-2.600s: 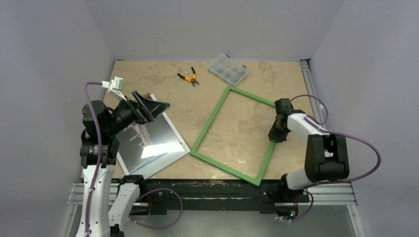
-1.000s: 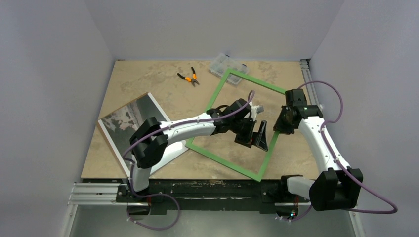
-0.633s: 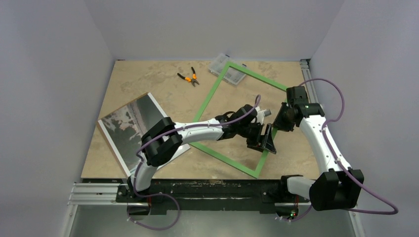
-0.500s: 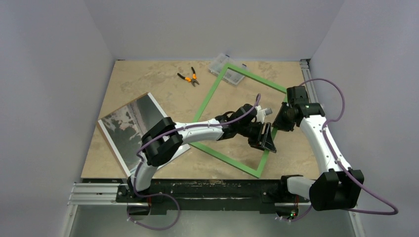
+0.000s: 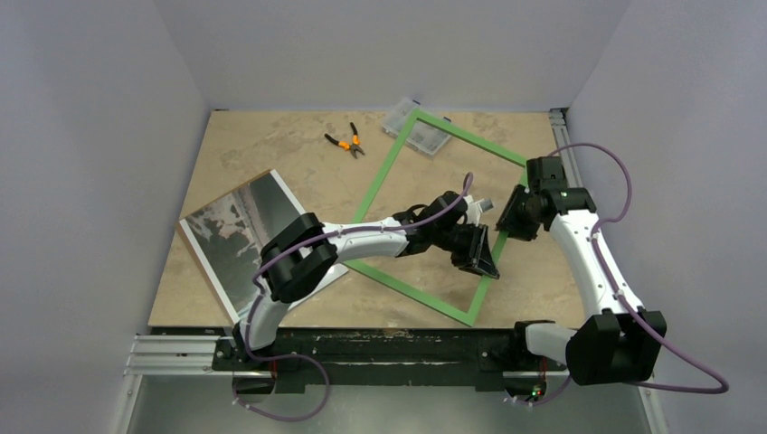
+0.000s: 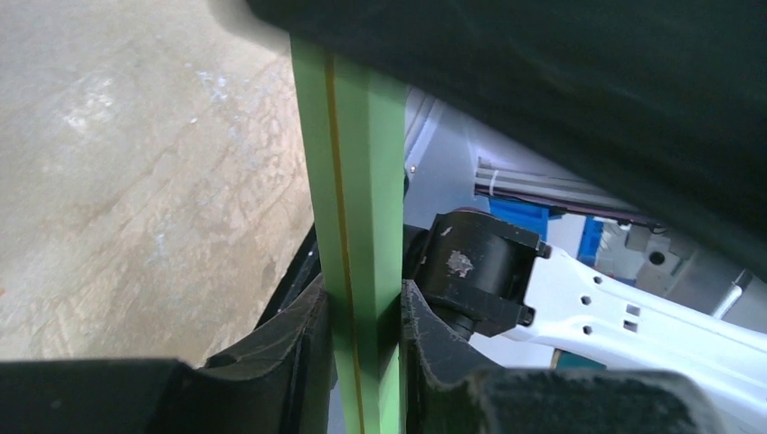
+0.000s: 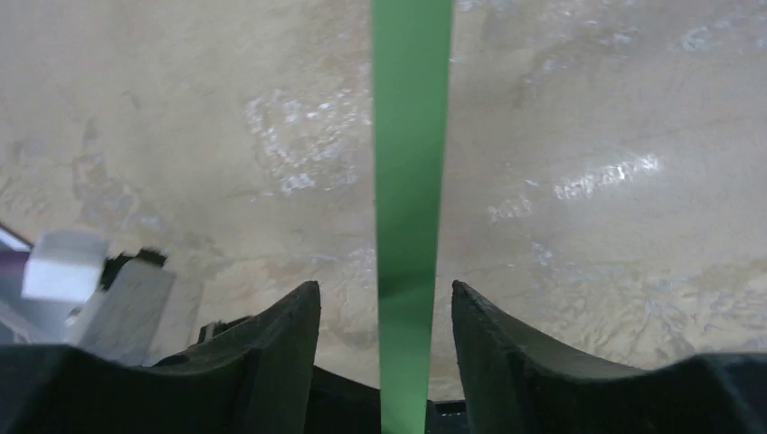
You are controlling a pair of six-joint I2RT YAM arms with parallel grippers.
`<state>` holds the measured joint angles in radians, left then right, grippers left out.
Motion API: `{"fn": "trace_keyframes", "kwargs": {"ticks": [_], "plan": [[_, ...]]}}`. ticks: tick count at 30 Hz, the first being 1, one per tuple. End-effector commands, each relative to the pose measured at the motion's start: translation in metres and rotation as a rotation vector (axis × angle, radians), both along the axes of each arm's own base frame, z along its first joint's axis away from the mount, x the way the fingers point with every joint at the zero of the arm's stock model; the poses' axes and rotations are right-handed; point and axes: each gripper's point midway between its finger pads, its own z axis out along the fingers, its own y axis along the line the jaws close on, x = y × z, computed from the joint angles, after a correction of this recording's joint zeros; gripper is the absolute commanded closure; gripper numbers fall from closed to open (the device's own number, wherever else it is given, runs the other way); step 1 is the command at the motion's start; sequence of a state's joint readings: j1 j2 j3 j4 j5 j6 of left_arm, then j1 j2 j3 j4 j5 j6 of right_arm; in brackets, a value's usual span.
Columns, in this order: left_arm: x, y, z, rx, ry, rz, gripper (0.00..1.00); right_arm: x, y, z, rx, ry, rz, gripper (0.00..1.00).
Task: Put the photo into the frame
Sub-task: Turn over the photo frame at the center of the board.
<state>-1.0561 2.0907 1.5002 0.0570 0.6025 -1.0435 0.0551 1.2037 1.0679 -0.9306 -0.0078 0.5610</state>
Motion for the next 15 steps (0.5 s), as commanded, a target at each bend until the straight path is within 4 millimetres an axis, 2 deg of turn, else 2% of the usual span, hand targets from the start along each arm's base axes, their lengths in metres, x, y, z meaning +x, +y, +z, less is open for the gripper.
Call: {"fn": "trace_keyframes", "kwargs": {"ticks": [1,2,3,7,9,12,15], "plan": [[0.010,0.014,0.032,0.000,-0.121,0.052,1.00,0.017,0.026,0.063,0.129,-0.225,0.070,0.28],[0.012,0.019,0.033,0.012,-0.126,0.064,1.00,0.018,0.026,0.068,0.133,-0.248,0.075,0.11],[0.015,0.023,0.036,0.015,-0.134,0.081,1.00,0.018,0.027,0.075,0.136,-0.273,0.079,0.06],[0.025,0.041,0.044,0.015,-0.156,0.140,1.00,0.018,0.028,0.091,0.139,-0.334,0.098,0.03],[0.028,0.052,0.049,0.015,-0.172,0.160,1.00,0.022,0.040,0.103,0.172,-0.419,0.189,0.02],[0.032,0.067,0.066,-0.005,-0.209,0.186,1.00,0.020,0.050,0.119,0.212,-0.531,0.241,0.02],[0.035,0.083,0.085,-0.032,-0.241,0.208,1.00,0.014,0.062,0.131,0.285,-0.545,0.272,0.02]]}}
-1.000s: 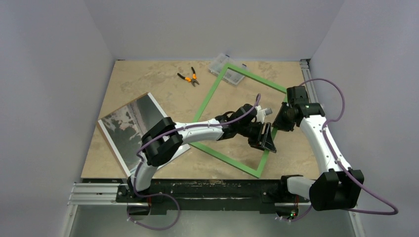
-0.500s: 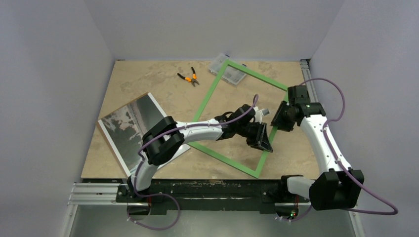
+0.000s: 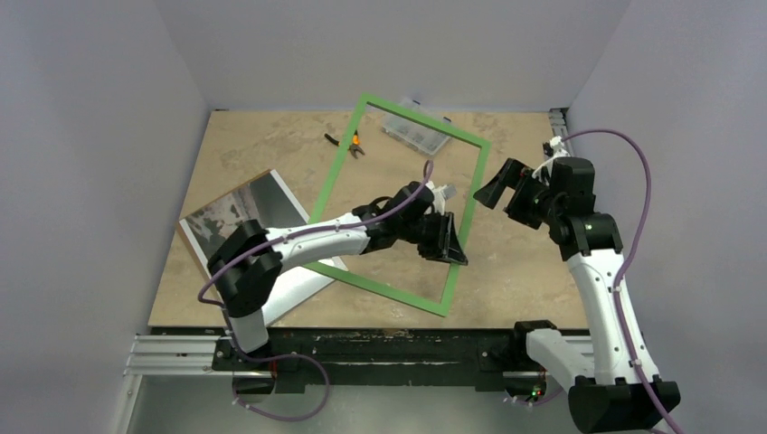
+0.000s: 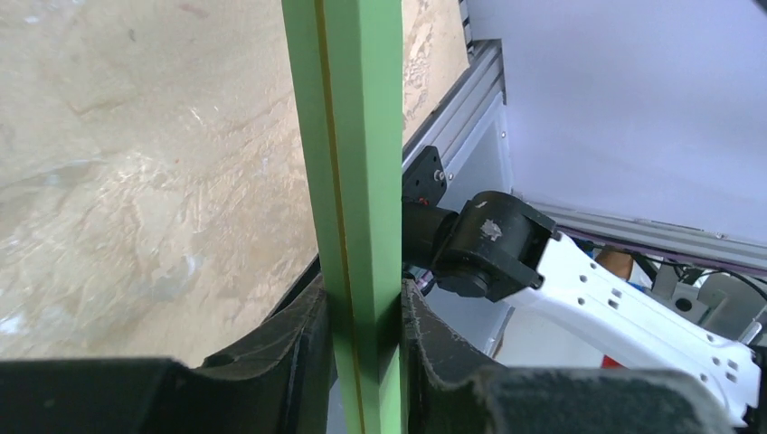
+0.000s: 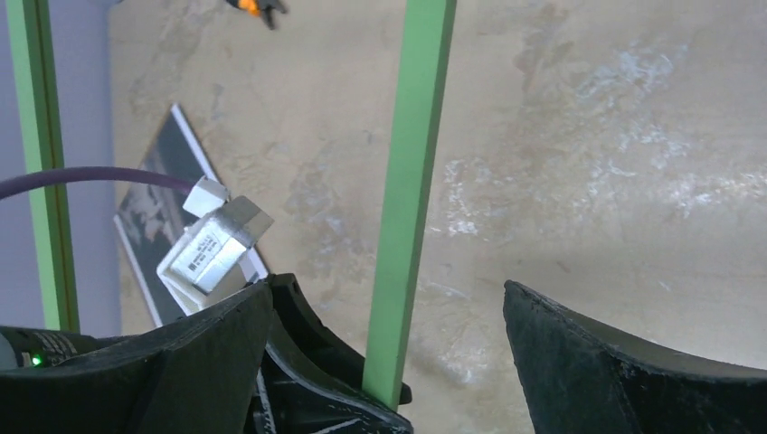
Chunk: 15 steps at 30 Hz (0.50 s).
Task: Put the photo into the frame
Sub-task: Turn over the photo frame at the center of the board.
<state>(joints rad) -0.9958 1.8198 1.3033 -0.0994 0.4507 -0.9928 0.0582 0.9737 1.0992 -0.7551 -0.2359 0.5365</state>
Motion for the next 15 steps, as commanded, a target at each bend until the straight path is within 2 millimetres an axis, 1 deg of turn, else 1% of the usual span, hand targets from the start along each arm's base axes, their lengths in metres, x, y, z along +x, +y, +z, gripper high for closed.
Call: {"fn": "trace_keyframes", "kwargs": {"ticks": [1,5,7,9,12,14,15], "plan": [[0.015,0.019,0.072,-0.143,-0.190,0.038,1.00,0.000,0.027,0.036,0.110,-0.122,0.135,0.02],[0.016,0.036,0.106,-0.261,-0.227,0.058,1.00,-0.003,0.046,0.060,0.211,-0.192,0.233,0.02],[0.012,0.041,0.125,-0.333,-0.242,0.043,1.00,-0.004,0.058,0.072,0.287,-0.231,0.295,0.02],[0.003,0.044,0.142,-0.387,-0.252,0.008,1.00,-0.006,0.069,0.082,0.377,-0.250,0.346,0.03],[-0.007,0.048,0.162,-0.445,-0.271,-0.029,1.00,-0.006,0.077,0.092,0.467,-0.264,0.397,0.04],[-0.011,0.052,0.170,-0.468,-0.284,-0.039,1.00,-0.004,0.080,0.096,0.496,-0.270,0.423,0.04],[-0.013,0.053,0.173,-0.475,-0.289,-0.044,1.00,-0.003,0.082,0.101,0.515,-0.287,0.440,0.05]]}}
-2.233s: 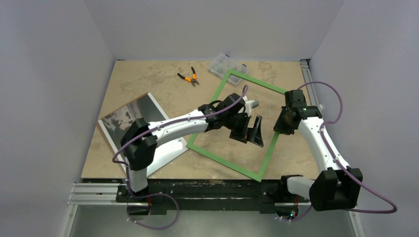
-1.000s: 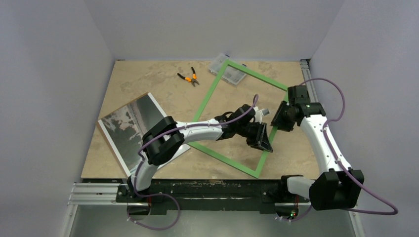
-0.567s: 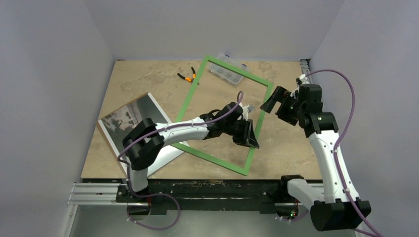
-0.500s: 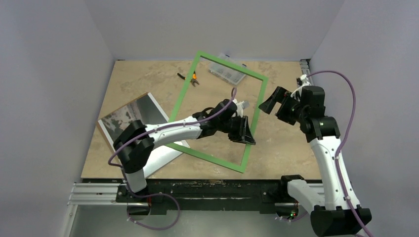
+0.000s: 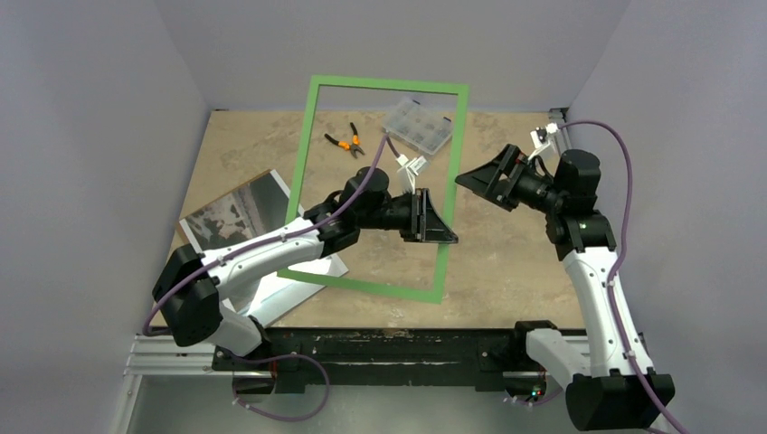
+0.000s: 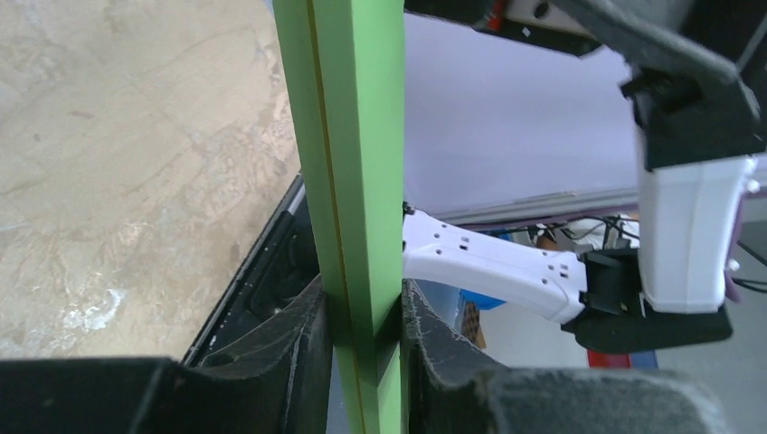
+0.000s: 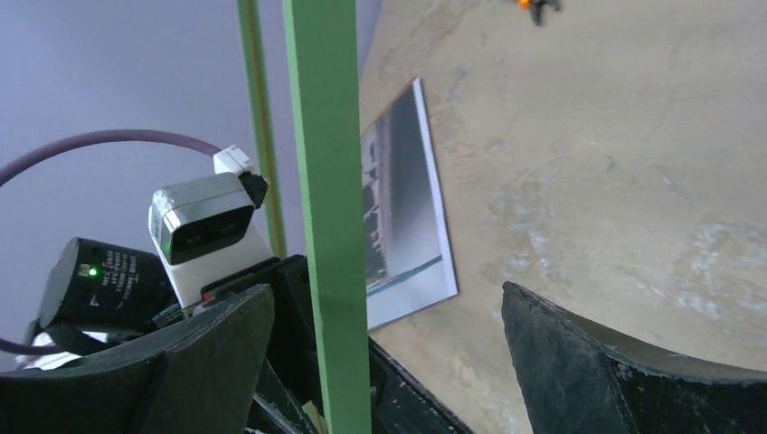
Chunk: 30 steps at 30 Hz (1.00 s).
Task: Put the photo into the frame
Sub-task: Turn over the photo frame at the center of the board.
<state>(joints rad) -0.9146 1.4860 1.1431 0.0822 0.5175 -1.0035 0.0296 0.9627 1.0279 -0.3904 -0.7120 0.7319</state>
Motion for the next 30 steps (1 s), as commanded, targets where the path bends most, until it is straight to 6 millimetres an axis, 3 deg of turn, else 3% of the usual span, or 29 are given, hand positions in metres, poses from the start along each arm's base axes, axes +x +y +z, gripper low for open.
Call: {"fn": "trace_keyframes", "kwargs": {"ticks": [1,5,10,19,20,24,25,27,28,30], "plan": [[-0.018,0.007,0.058,-0.169,-0.131,-0.073,1.00,-0.003,0.018,0.040,0.149,-0.110,0.145,0.05],[-0.025,0.006,0.067,-0.201,-0.139,-0.112,1.00,0.002,0.024,0.049,0.238,-0.124,0.183,0.10],[-0.032,-0.002,0.064,-0.183,-0.132,-0.160,1.00,0.009,0.025,0.056,0.262,-0.128,0.183,0.17],[-0.038,-0.014,0.056,-0.143,-0.122,-0.209,1.00,0.017,0.025,0.059,0.244,-0.111,0.191,0.44],[-0.038,-0.014,0.054,-0.135,-0.123,-0.211,1.00,0.019,0.026,0.059,0.246,-0.109,0.191,0.50],[-0.036,-0.012,0.045,-0.093,-0.123,-0.196,1.00,0.018,0.025,0.059,0.246,-0.099,0.185,0.97],[-0.035,-0.011,0.044,-0.083,-0.127,-0.190,0.99,0.018,0.025,0.060,0.239,-0.103,0.179,1.00],[-0.032,-0.009,0.041,-0.058,-0.132,-0.170,0.89,0.018,0.022,0.053,0.207,-0.072,0.155,1.00],[-0.030,-0.007,0.038,-0.027,-0.133,-0.158,0.67,0.018,0.018,0.048,0.173,-0.048,0.119,1.00],[-0.028,-0.004,0.035,0.007,-0.135,-0.142,0.46,0.021,0.012,0.045,0.147,-0.019,0.054,1.00]]}}
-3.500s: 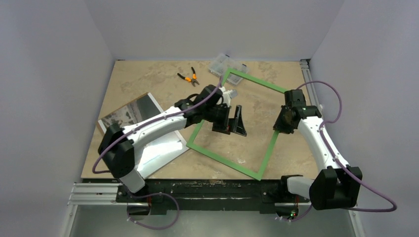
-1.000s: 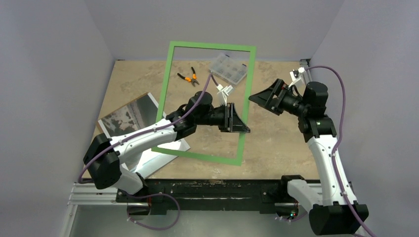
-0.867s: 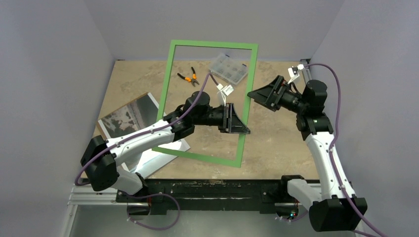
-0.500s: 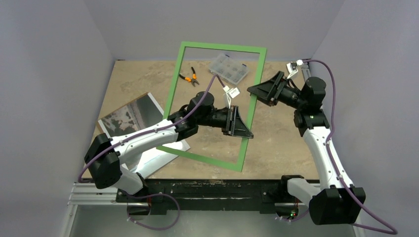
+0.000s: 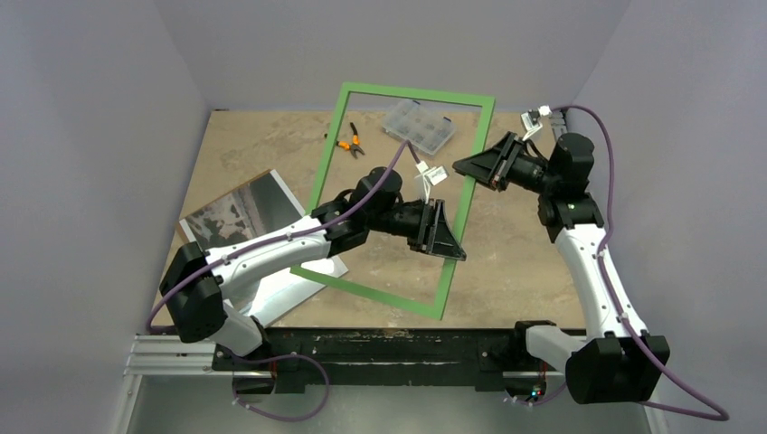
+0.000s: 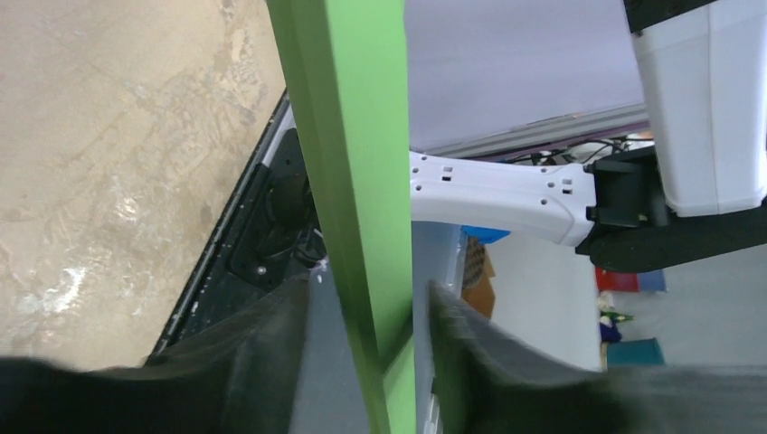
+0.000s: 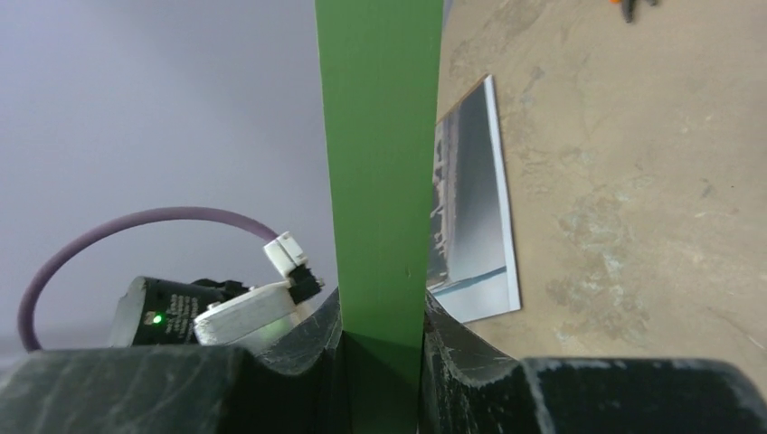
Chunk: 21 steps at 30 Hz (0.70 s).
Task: Put the photo into the frame
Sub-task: Turn over the photo frame at the center of the board.
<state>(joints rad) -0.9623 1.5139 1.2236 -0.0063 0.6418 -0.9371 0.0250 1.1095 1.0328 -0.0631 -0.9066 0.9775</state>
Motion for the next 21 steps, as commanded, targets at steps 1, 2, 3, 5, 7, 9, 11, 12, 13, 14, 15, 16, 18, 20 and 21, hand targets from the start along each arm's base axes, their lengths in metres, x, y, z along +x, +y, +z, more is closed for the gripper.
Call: {"fn": "trace_keyframes", "kwargs": {"ticks": [1,2,3,5,7,9,11,12,13,14,15,16,18,20,21], "plan": [[0.010,0.007,0.028,-0.006,-0.129,0.049,0.37,-0.002,-0.016,0.011,-0.091,0.007,-0.124,1.00],[0.012,0.010,0.028,0.006,-0.137,0.063,0.29,-0.001,-0.021,0.007,-0.120,0.030,-0.162,1.00],[0.014,0.013,0.027,0.026,-0.146,0.083,0.23,0.002,-0.028,0.003,-0.156,0.050,-0.208,1.00],[0.021,0.021,0.025,0.076,-0.171,0.135,0.15,0.001,-0.038,-0.009,-0.211,0.116,-0.264,1.00],[0.025,0.029,0.021,0.148,-0.198,0.180,0.10,0.001,-0.046,-0.014,-0.244,0.162,-0.320,1.00],[0.028,0.036,0.018,0.217,-0.232,0.218,0.00,0.000,-0.055,-0.019,-0.280,0.199,-0.371,1.00],[0.030,0.040,0.017,0.284,-0.275,0.256,0.00,0.000,-0.065,-0.025,-0.303,0.242,-0.435,1.00],[0.030,0.043,0.014,0.331,-0.293,0.266,0.00,-0.001,-0.069,-0.028,-0.308,0.269,-0.461,1.00],[0.030,0.043,0.013,0.362,-0.317,0.278,0.00,-0.002,-0.071,-0.031,-0.313,0.288,-0.480,1.00],[0.032,0.044,0.013,0.394,-0.342,0.293,0.00,-0.003,-0.074,-0.033,-0.315,0.309,-0.498,1.00],[0.033,0.043,0.015,0.419,-0.372,0.307,0.00,-0.004,-0.076,-0.035,-0.320,0.328,-0.511,1.00],[0.032,0.041,0.014,0.446,-0.403,0.312,0.00,-0.005,-0.078,-0.037,-0.321,0.348,-0.528,1.00],[0.031,0.037,0.011,0.493,-0.447,0.324,0.00,-0.006,-0.082,-0.042,-0.327,0.393,-0.554,1.00],[0.029,0.031,0.011,0.531,-0.500,0.322,0.02,-0.007,-0.083,-0.047,-0.333,0.424,-0.566,1.00],[0.028,0.028,0.010,0.553,-0.526,0.320,0.02,-0.007,-0.084,-0.048,-0.334,0.435,-0.572,1.00]]}}
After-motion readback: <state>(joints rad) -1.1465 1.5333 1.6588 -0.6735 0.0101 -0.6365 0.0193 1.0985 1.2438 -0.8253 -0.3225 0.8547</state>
